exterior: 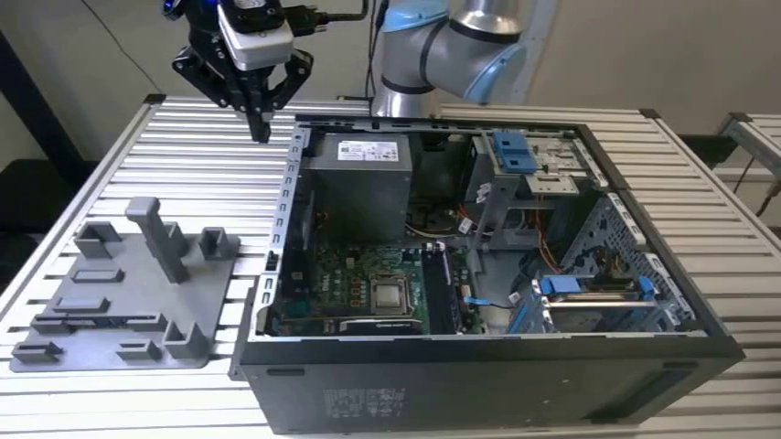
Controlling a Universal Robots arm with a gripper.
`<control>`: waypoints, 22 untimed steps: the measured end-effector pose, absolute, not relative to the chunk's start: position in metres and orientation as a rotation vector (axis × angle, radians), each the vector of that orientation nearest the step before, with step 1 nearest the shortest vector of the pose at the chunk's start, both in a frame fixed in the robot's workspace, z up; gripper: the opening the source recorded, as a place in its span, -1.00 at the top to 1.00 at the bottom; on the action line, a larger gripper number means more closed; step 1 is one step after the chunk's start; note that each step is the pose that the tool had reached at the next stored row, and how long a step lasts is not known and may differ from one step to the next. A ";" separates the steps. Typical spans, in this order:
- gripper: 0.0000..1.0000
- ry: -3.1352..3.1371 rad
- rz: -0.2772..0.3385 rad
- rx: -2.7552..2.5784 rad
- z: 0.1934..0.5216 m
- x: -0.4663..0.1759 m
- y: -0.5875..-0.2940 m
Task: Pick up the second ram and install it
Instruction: 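Reach for the second ram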
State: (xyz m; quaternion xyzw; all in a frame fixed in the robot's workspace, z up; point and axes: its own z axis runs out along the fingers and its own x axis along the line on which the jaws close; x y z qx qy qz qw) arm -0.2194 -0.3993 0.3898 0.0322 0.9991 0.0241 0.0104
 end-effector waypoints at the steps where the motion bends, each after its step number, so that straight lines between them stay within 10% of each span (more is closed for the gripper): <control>1: 0.79 3.118 0.075 0.100 0.390 -0.221 -0.399; 22: 0.79 3.118 0.075 0.101 0.388 -0.262 -0.400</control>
